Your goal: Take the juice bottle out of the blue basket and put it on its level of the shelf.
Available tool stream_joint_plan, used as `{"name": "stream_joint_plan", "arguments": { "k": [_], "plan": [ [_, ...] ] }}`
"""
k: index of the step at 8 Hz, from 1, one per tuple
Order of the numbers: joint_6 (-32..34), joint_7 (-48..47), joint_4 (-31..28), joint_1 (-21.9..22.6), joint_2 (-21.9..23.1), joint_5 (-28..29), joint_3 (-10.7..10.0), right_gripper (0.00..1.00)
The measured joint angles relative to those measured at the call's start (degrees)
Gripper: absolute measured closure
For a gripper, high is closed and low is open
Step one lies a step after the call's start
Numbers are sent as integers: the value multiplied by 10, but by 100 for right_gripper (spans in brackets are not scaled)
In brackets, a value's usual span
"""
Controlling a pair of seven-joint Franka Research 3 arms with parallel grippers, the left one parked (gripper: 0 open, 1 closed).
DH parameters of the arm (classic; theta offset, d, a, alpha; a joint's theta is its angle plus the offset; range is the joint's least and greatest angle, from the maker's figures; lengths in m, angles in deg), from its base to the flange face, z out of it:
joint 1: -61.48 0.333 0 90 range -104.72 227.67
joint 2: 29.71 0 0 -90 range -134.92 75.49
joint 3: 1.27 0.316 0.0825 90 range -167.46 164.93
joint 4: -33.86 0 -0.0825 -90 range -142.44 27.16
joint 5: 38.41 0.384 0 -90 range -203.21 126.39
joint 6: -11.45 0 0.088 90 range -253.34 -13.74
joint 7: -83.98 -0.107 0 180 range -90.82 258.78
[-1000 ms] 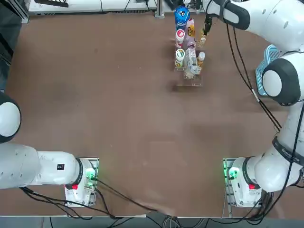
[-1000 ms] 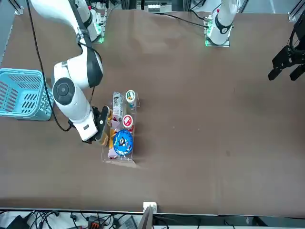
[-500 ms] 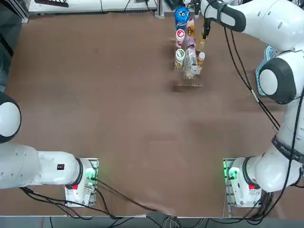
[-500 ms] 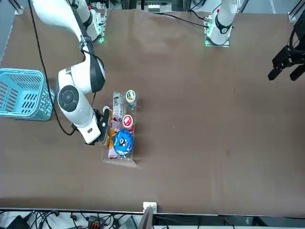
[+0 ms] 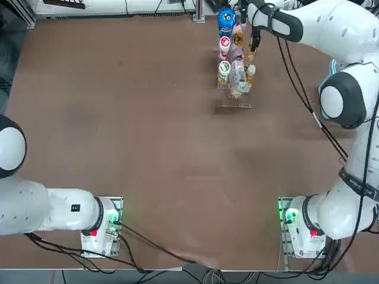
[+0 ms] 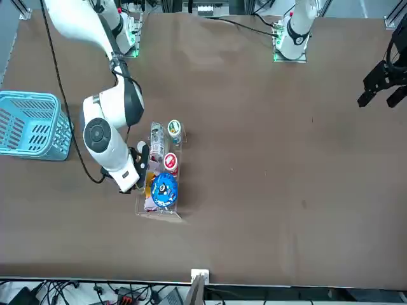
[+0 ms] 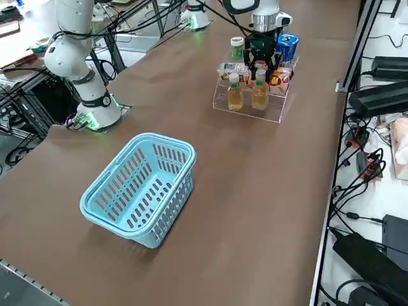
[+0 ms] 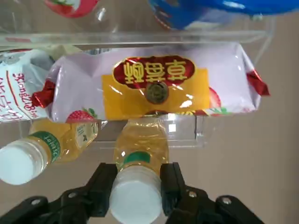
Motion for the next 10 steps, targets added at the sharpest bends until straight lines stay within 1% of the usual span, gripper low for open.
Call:
{"name": "stream_joint_plan", "arguments": {
  "k": [4, 7, 10],
  "plan": [
    [-1, 21, 0, 1, -2, 0, 11, 46],
    [-1, 37, 0, 1, -6, 0, 12, 46],
    [-1, 39, 0, 1, -19, 0, 12, 46]
  ]
}}
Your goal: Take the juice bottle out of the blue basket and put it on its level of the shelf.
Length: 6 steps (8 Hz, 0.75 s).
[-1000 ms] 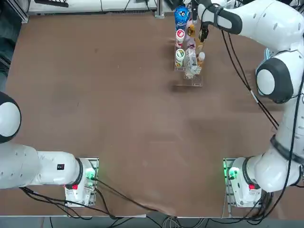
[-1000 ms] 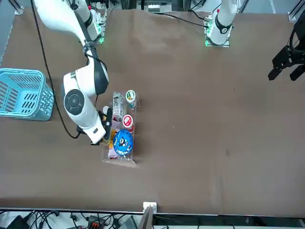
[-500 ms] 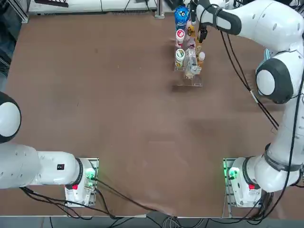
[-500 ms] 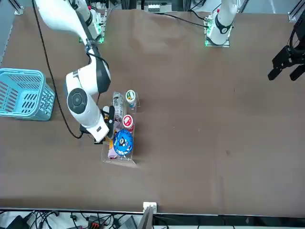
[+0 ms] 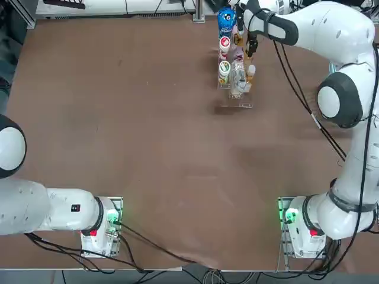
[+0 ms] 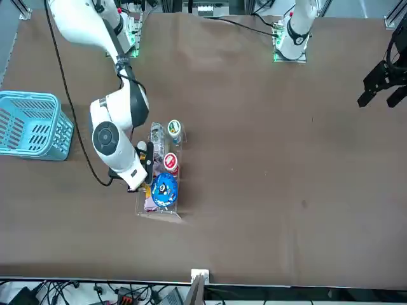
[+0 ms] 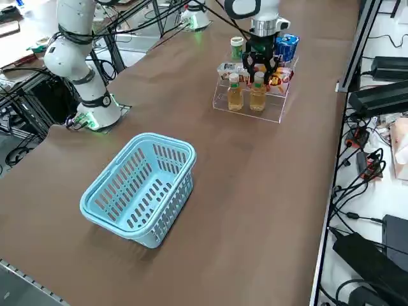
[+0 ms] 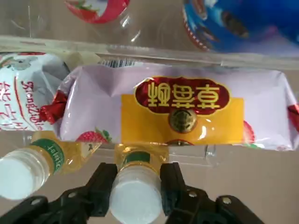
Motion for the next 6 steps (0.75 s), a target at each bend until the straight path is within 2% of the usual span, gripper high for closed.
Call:
{"name": "stream_joint_plan", "arguments": {
  "k": [4, 6],
  "plan": [
    [-5, 0, 0, -3, -9, 0, 0, 44],
    [-12, 0, 0, -7, -10, 0, -1, 33]
  ]
}}
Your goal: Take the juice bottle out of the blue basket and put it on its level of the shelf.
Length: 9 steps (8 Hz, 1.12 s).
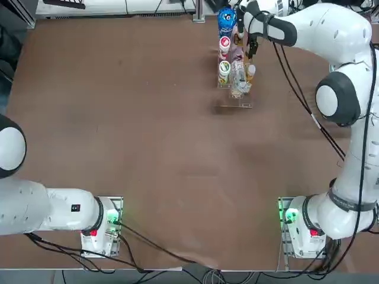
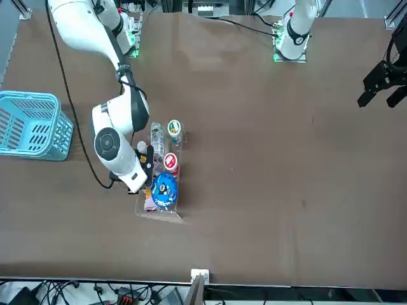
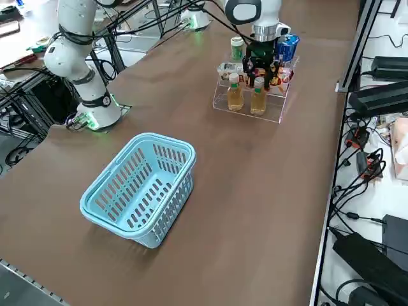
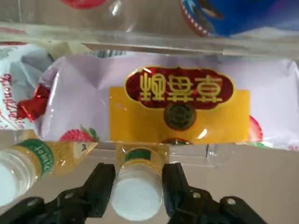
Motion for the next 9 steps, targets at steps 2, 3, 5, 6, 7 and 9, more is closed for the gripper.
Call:
{"name": "stream_joint_plan", "arguments": {
  "k": [2, 3, 5, 6, 7, 9],
  "plan": [
    [-2, 0, 6, -7, 2, 1, 0, 2],
    [-2, -2, 12, -12, 4, 11, -2, 0],
    [-2, -10, 20, -27, 25, 45, -6, 0],
    [1, -25, 22, -35, 42, 57, -7, 0],
    [11, -52, 23, -41, 61, 62, -7, 0],
    [44, -134, 25, -43, 99, 64, -7, 0]
  ]
}}
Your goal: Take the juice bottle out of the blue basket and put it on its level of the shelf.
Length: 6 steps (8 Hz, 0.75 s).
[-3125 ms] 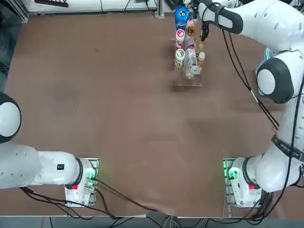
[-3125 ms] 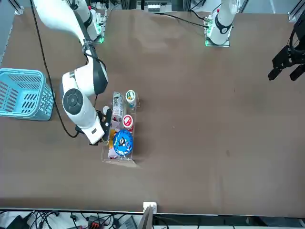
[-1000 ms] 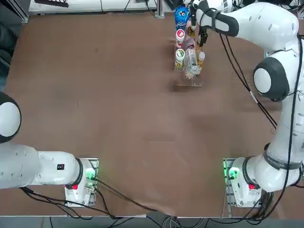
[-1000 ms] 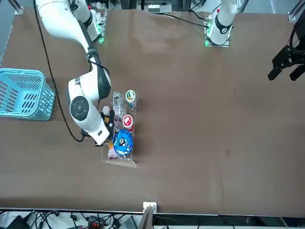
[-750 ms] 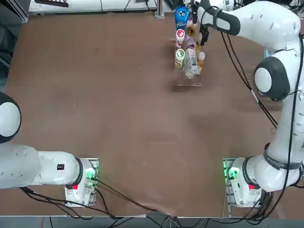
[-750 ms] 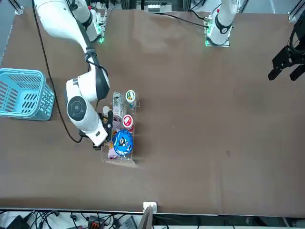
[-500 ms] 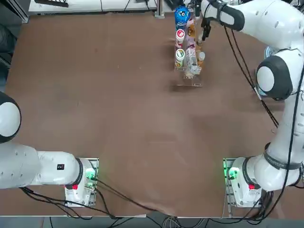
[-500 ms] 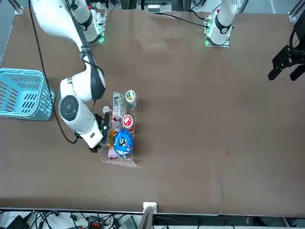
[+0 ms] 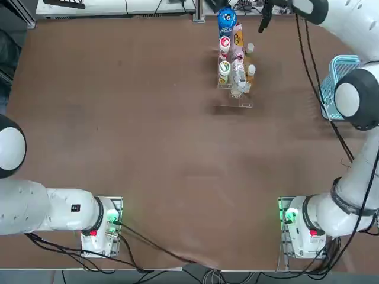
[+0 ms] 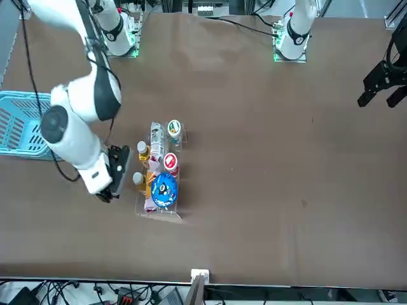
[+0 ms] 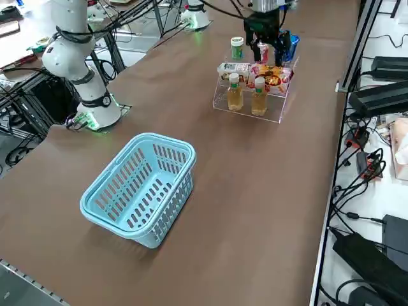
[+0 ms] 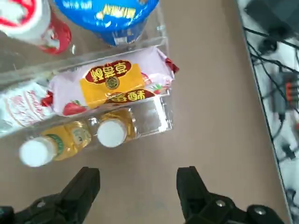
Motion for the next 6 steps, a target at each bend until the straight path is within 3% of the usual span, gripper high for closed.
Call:
{"name": "stream_joint_plan", "arguments": {
  "k": [6],
  "plan": [
    [95, -300, -1, -22, 91, 1, -1, 0]
  ]
}}
